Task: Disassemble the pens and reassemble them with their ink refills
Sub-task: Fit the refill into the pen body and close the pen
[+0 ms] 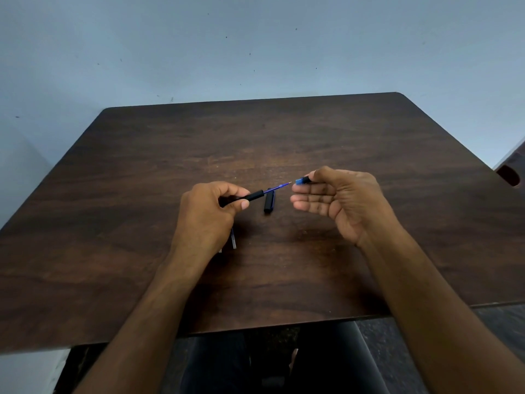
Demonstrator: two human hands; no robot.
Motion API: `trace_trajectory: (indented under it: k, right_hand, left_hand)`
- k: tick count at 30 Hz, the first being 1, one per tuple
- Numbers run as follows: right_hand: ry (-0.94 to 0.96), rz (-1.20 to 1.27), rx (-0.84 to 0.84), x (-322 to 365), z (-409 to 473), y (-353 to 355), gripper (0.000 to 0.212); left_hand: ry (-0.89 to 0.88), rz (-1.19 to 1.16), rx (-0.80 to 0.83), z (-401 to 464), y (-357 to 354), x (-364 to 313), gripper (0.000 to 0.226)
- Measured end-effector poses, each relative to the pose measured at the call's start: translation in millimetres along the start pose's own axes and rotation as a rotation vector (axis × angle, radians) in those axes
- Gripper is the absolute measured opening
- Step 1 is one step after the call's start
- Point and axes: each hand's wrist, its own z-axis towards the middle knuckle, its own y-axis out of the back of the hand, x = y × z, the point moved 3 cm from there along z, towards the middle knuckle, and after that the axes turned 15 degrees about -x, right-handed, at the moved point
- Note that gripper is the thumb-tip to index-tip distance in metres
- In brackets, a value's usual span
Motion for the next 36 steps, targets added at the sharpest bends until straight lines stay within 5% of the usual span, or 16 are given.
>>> trace_trajectory:
  k: [27, 36]
  right_hand:
    - [0.01, -0.115, 0.162, -17, -4, -13, 0.017]
    - [0.121, -0.392, 0.093, -16, -2, -12, 0.032]
  left_hand:
    - [-0.052, -0.027, 0.044, -5, -5, -10, 0.018]
    - [-0.05, -0.021, 0.06, -6, -4, -12, 0.02]
